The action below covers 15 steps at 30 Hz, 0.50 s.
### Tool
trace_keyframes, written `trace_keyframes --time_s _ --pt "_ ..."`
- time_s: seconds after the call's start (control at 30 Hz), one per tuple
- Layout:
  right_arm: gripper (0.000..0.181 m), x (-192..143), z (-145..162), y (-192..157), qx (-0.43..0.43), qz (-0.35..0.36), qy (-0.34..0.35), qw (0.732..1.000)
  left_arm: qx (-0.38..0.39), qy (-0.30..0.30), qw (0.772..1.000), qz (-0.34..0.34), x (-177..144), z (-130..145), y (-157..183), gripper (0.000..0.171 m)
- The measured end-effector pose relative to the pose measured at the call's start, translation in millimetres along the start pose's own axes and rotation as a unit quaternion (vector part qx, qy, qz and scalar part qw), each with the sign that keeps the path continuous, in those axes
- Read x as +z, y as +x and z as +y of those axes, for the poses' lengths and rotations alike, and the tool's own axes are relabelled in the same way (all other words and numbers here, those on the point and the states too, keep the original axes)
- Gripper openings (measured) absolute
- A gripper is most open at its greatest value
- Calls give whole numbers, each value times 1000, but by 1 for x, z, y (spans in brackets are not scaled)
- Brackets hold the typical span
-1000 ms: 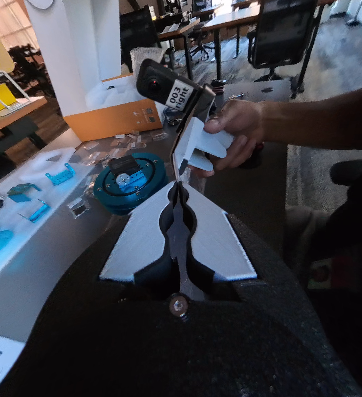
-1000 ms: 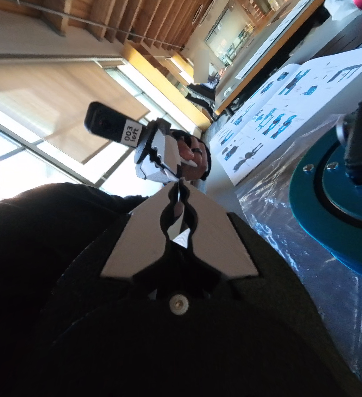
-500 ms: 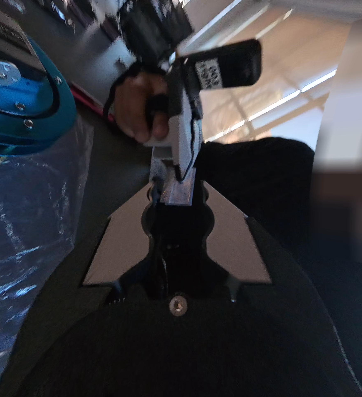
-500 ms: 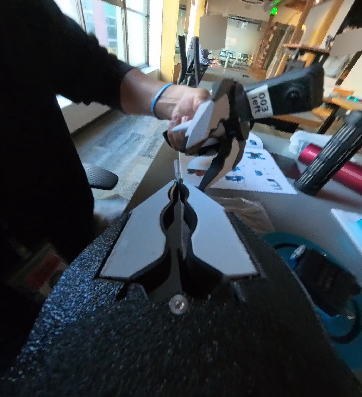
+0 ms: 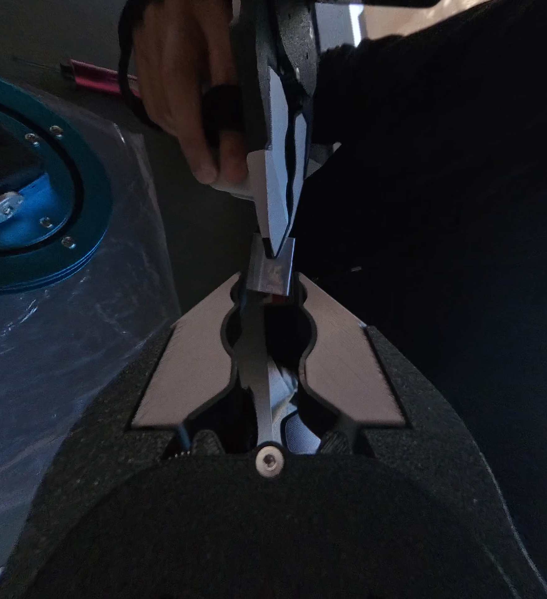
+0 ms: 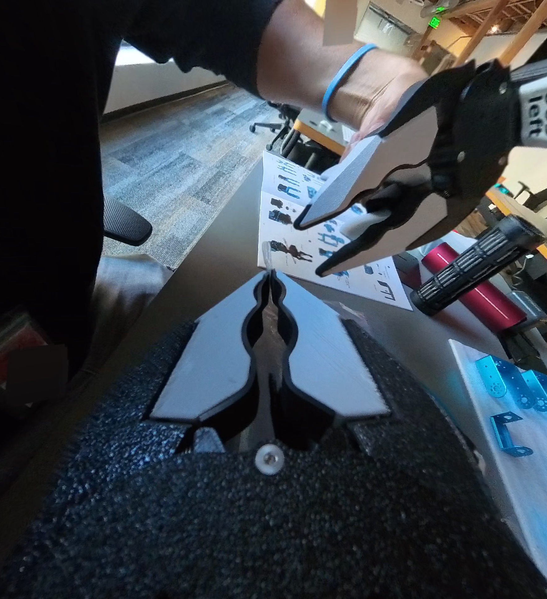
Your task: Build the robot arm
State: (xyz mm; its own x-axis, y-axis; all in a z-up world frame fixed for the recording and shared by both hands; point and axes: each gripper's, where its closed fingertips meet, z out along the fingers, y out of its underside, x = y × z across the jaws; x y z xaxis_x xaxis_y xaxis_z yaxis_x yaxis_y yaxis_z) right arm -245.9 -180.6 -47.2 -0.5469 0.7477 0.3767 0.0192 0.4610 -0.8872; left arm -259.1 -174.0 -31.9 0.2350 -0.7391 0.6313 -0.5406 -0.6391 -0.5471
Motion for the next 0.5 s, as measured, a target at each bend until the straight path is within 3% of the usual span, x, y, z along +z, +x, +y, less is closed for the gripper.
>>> trace_keyframes --time_s 0.17,0.5 --pt "0 2 -1 -1 -25 0 -3 1000 11 -75 997 29 16 13 6 29" --pt "0 4 -4 0 -55 5 2 998 7 -110 991 70 30 18 5 27"
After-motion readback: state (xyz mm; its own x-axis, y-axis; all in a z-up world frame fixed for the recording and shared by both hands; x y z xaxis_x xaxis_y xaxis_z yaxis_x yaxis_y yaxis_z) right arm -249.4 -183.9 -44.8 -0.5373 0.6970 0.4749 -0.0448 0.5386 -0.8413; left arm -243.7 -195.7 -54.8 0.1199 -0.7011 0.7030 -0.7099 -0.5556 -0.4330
